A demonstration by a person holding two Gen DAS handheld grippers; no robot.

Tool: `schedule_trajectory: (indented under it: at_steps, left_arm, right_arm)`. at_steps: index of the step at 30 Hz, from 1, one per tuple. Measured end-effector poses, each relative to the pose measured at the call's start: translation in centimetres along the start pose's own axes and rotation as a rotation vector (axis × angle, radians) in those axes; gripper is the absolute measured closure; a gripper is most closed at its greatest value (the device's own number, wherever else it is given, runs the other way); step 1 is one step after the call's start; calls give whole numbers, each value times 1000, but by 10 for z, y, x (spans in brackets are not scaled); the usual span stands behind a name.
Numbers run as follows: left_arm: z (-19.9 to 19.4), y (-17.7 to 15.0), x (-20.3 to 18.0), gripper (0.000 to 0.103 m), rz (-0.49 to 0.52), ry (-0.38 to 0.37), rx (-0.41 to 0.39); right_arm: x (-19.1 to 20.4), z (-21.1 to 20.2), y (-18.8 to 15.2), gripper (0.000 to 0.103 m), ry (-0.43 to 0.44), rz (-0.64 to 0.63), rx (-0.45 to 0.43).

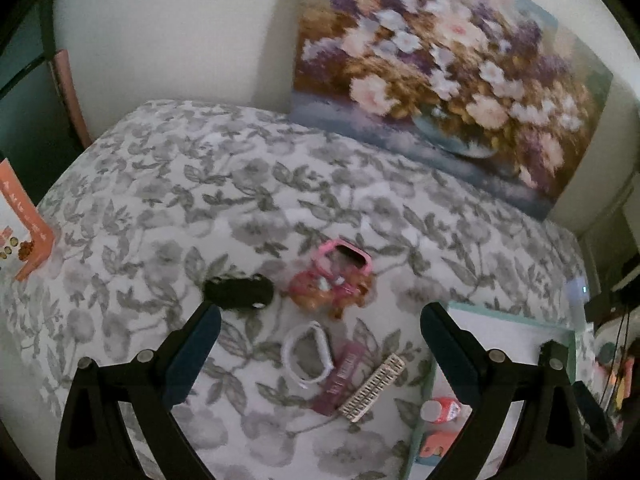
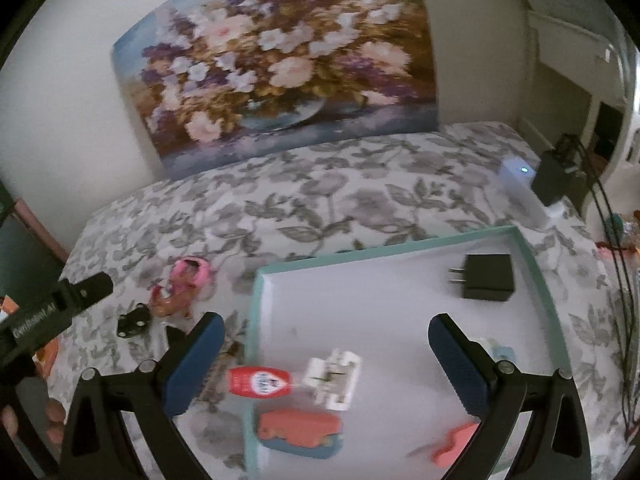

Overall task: Organize rigid objects
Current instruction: 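Move both open tools back from the tray to the toy pile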

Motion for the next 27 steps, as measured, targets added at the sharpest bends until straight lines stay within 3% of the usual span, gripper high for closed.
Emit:
schedule_trajectory:
  at_steps: [7, 16, 21, 27]
  left_arm:
    - [-5, 11, 45, 3, -39, 39, 11]
    - [-3, 18, 95, 3, -125, 62, -8]
    - [4, 19, 115, 1, -166, 88, -10]
    - [27, 15, 128, 1, -164, 112, 41]
  right_arm:
    - [44, 5, 0, 0, 88, -33, 17]
    - [100, 24, -10, 0, 135, -124, 55]
    - [124, 39, -17, 0, 136, -172, 85]
    - [141, 59, -24, 0, 132, -206, 118]
Point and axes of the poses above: each gripper's, at about its wrist camera, not at the fingertips, and z roughly the way its jaws point, x to its left, y to its top, the point moved 3 cm from there along z, roughly the way its jaws point, and after that the axes turned 5 degrees about x, right-handed, at the moved point
